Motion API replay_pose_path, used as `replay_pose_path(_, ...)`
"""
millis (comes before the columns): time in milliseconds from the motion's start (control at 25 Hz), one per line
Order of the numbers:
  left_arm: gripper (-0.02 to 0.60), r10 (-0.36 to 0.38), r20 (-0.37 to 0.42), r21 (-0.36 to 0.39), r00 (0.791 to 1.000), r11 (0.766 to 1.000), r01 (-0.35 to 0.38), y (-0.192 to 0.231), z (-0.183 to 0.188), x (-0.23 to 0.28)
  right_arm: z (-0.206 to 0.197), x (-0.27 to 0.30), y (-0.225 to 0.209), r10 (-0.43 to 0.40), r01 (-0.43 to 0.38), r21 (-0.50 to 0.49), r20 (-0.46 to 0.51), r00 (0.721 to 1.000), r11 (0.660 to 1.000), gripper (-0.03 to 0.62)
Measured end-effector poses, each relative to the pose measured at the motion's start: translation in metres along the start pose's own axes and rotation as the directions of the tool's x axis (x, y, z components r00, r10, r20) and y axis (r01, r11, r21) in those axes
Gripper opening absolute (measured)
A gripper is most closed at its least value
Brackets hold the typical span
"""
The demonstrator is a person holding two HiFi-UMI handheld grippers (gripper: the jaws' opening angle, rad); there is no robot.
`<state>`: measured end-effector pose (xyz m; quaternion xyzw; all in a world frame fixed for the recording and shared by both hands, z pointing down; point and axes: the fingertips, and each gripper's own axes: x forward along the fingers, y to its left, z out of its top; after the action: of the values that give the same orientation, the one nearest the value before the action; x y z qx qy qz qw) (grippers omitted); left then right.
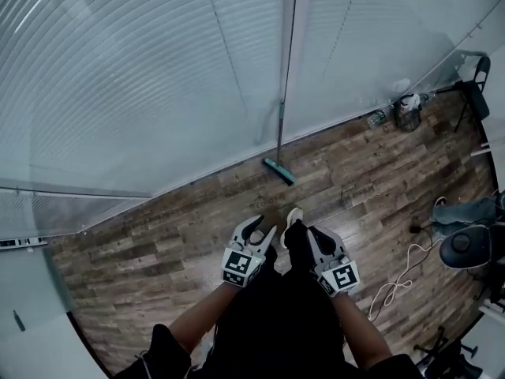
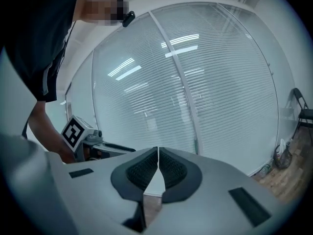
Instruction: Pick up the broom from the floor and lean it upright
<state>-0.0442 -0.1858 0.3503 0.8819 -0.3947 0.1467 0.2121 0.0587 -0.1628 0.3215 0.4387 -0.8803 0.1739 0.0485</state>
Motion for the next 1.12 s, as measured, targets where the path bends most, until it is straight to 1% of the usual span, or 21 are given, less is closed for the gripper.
replay_pose_path(80,0.165,0.011,0.057,0.011,0.998,1.000,-0.011,-0.018,0.013,-0.017,0.013,-0.004,0.009,0.001,0.000,-0.005,0.031,1.000,1.000,0.020)
replay_pose_path(120,0.147,0.024,0.097,0.006,0.995,1.000,-0.024,-0.026,0.021,-0.026,0.020,-0.005,0.012,0.000,0.000,0.005,0.046,0.999,1.000,0.020)
replay_pose_path(160,0.084,0.043,0.140,-0.005,0.989,0.999,-0.043,-0.032,0.030,-0.036,0.027,-0.006,0.016,0.004,-0.005,0.017,0.064,0.998,1.000,0.021)
replay_pose_path(200,0.038,0.068,0.179,-0.017,0.982,0.998,-0.066,-0.038,0.040,-0.048,0.037,-0.008,0.020,0.019,-0.021,0.024,0.084,0.996,0.999,0.021)
replay_pose_path(240,0.030,0.101,0.210,-0.025,0.973,0.995,-0.097,-0.042,0.049,-0.059,0.047,-0.009,0.026,0.046,-0.048,0.019,0.102,0.994,0.999,0.021)
replay_pose_path(360,0.020,0.205,0.286,-0.020,0.936,0.978,-0.208,-0.057,0.070,-0.086,0.083,-0.018,0.038,0.157,-0.150,-0.068,0.120,0.980,0.986,0.020)
replay_pose_path(400,0.020,0.232,0.305,-0.018,0.924,0.971,-0.238,-0.065,0.076,-0.091,0.094,-0.024,0.039,0.184,-0.173,-0.097,0.118,0.976,0.980,0.020)
replay_pose_path(480,0.020,0.283,0.333,-0.043,0.900,0.957,-0.286,-0.081,0.081,-0.100,0.115,-0.041,0.038,0.220,-0.202,-0.135,0.135,0.966,0.970,0.020)
replay_pose_path(560,0.020,0.320,0.355,-0.081,0.878,0.946,-0.312,-0.099,0.084,-0.106,0.137,-0.063,0.043,0.260,-0.230,-0.164,0.193,0.946,0.959,0.020)
replay_pose_path(640,0.020,0.349,0.396,-0.120,0.849,0.937,-0.329,-0.120,0.093,-0.112,0.155,-0.087,0.050,0.299,-0.251,-0.210,0.246,0.922,0.945,0.020)
replay_pose_path(680,0.020,0.349,0.425,-0.134,0.835,0.937,-0.324,-0.131,0.098,-0.114,0.162,-0.097,0.051,0.312,-0.253,-0.232,0.269,0.911,0.939,0.020)
replay_pose_path(720,0.020,0.339,0.452,-0.142,0.825,0.941,-0.309,-0.141,0.103,-0.114,0.166,-0.106,0.051,0.318,-0.251,-0.246,0.287,0.904,0.936,0.020)
replay_pose_path(760,0.020,0.327,0.468,-0.147,0.821,0.945,-0.292,-0.151,0.105,-0.114,0.167,-0.113,0.049,0.316,-0.248,-0.248,0.293,0.902,0.936,0.020)
replay_pose_path(800,0.020,0.321,0.471,-0.153,0.821,0.947,-0.282,-0.159,0.105,-0.113,0.167,-0.119,0.047,0.313,-0.246,-0.244,0.292,0.904,0.938,0.020)
replay_pose_path(920,0.020,0.331,0.447,-0.172,0.831,0.943,-0.283,-0.173,0.098,-0.110,0.167,-0.131,0.046,0.315,-0.248,-0.241,0.300,0.901,0.938,0.020)
replay_pose_path(1040,0.020,0.319,0.434,-0.153,0.843,0.948,-0.280,-0.183,0.094,-0.112,0.163,-0.140,0.042,0.300,-0.238,-0.232,0.285,0.910,0.943,0.020)
replay_pose_path(1120,0.020,0.320,0.439,-0.144,0.840,0.948,-0.285,-0.184,0.095,-0.117,0.159,-0.142,0.042,0.293,-0.231,-0.236,0.272,0.917,0.944,0.020)
